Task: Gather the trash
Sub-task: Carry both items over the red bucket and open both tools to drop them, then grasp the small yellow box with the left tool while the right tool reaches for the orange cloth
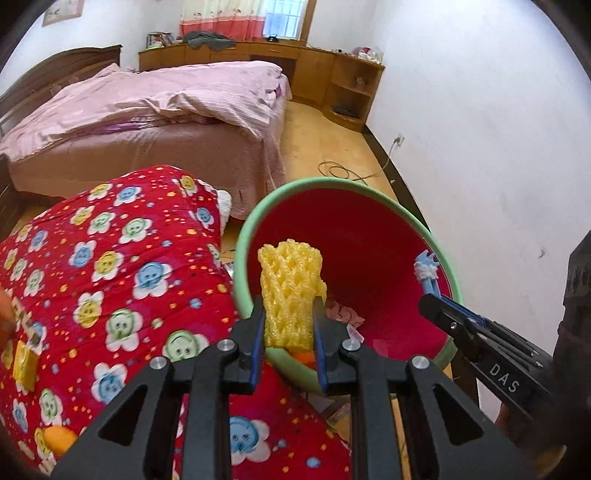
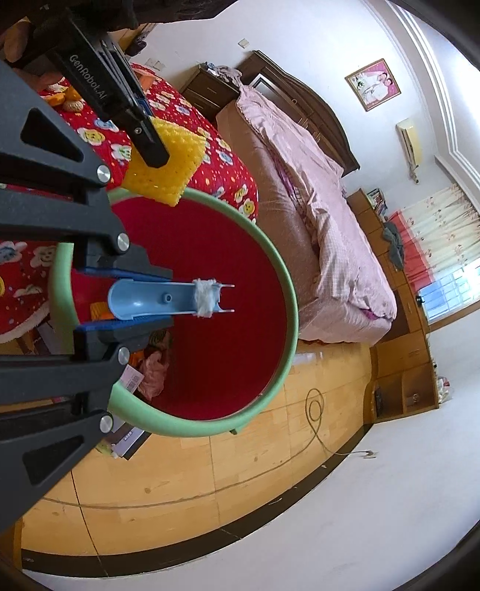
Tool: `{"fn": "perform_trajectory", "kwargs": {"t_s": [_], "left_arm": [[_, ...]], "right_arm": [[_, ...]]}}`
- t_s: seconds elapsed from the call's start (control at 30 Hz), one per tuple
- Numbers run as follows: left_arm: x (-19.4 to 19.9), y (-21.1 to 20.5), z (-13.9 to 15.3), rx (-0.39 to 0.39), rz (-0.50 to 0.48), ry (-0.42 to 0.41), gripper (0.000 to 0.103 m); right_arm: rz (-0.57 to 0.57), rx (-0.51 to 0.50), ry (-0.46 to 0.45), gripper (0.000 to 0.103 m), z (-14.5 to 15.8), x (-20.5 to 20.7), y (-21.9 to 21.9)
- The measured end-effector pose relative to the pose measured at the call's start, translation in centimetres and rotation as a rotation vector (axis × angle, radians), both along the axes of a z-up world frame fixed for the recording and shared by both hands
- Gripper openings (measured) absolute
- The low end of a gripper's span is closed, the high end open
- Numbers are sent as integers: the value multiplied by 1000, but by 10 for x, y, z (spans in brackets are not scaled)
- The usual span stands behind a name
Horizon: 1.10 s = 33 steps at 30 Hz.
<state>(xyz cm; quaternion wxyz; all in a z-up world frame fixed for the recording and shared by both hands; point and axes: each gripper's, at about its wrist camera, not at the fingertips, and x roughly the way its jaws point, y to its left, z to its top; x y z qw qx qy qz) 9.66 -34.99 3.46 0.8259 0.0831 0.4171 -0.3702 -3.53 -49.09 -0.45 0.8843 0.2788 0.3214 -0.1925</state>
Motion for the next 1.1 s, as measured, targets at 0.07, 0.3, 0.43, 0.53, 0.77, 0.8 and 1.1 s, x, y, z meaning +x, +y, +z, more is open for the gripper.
{"fn": "perform_trajectory", "kwargs": {"t_s": [0.07,0.3,0.43,0.53,0.77,0.8,1.1], "left_arm": [[2,-4,-2,-1,-5,4,21],[6,-6,-1,-21,-11,0,50],[8,-4,1,-25,-7,-7,53],[9,0,2,-31,7,1,53],[8,20,13,-50,46,-9,53],[7,24,15,-51,52,-13,53],[10,62,26,-31,121,-39,53]], "right_arm": [[-2,6,6,20,-3,2,-3],[-20,36,0,25,-8,7,-14],[-31,45,-13,32,-8,6,-16],[-32,43,-21,32,-6,5,-15],[-24,32,-42,35,3,0,-6],[-21,31,-45,36,4,-1,-5],[6,31,-66,43,12,-5,15]]}}
